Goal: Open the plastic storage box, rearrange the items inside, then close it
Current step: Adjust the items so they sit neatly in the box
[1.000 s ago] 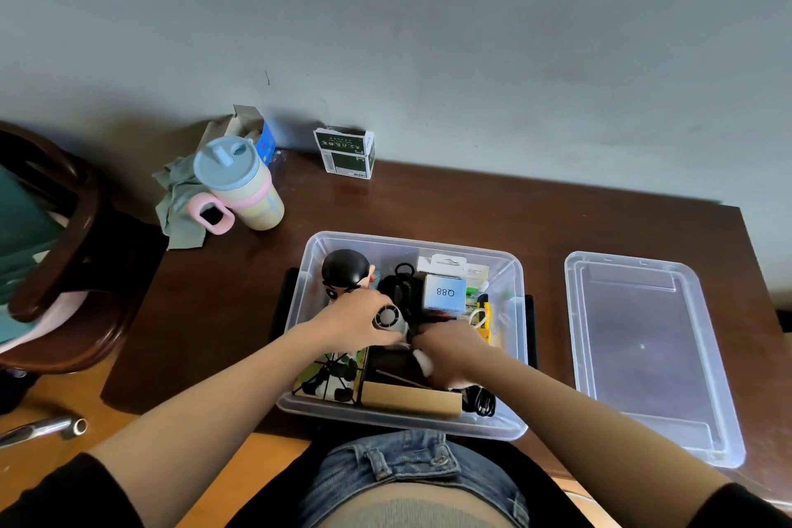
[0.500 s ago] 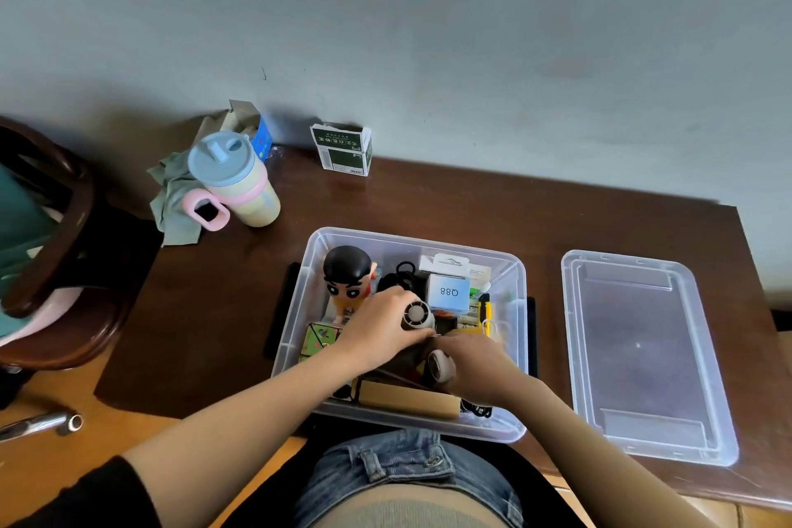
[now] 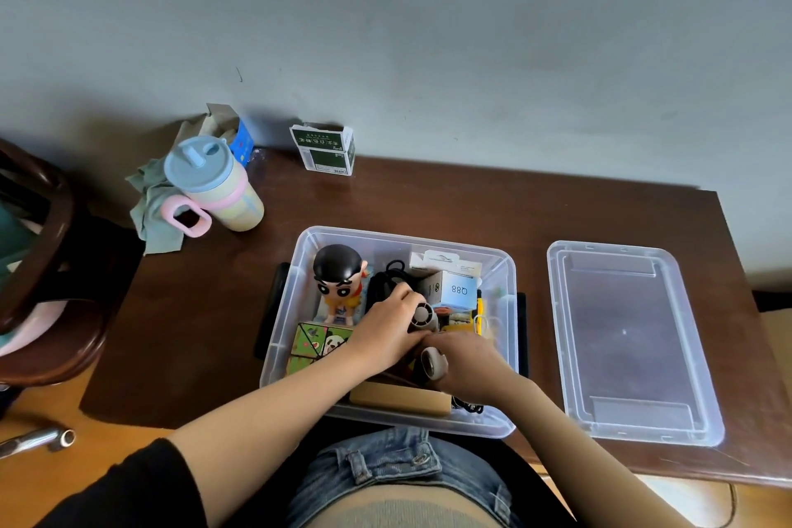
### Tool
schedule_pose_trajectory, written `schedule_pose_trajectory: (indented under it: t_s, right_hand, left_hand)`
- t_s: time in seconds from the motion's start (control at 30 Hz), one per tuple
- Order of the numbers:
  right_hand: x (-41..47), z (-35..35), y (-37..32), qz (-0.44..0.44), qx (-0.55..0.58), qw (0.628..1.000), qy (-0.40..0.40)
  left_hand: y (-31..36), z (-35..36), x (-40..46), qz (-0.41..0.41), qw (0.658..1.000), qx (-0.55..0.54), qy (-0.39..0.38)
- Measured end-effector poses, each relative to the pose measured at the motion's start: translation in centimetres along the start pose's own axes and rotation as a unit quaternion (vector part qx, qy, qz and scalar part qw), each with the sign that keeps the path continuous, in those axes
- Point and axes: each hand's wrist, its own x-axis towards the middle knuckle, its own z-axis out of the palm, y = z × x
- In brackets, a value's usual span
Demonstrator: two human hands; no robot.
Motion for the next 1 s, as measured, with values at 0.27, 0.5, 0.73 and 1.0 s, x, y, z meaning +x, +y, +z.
schedule_pose_trajectory:
  t_s: [0.27, 0.5, 0.73, 1.0]
  right_hand:
    - [-0.2, 0.7, -0.3, 0.025, 0.001, 0.999, 0.03]
    - [-0.4, 0.1, -0.5, 0.012, 0.009, 0.999, 0.028]
    - [-0.5, 0.0, -0.8, 0.013, 0.018, 0.999, 0.031]
    - [-0.8, 0.3, -0.5, 0.026, 0.03, 0.999, 0.035]
  left_hand:
    - [0.3, -1.7, -0.5, 0.163, 0.97, 0.172, -0.061]
    - [2.5, -2.4, 1.3, 0.14, 0.969, 0.194, -0.06]
    - [1.8, -1.3, 0.8, 0.101, 0.979, 0.178, -0.026]
    - [0.9, 0.5, 0.2, 0.01, 0.999, 0.043, -0.024]
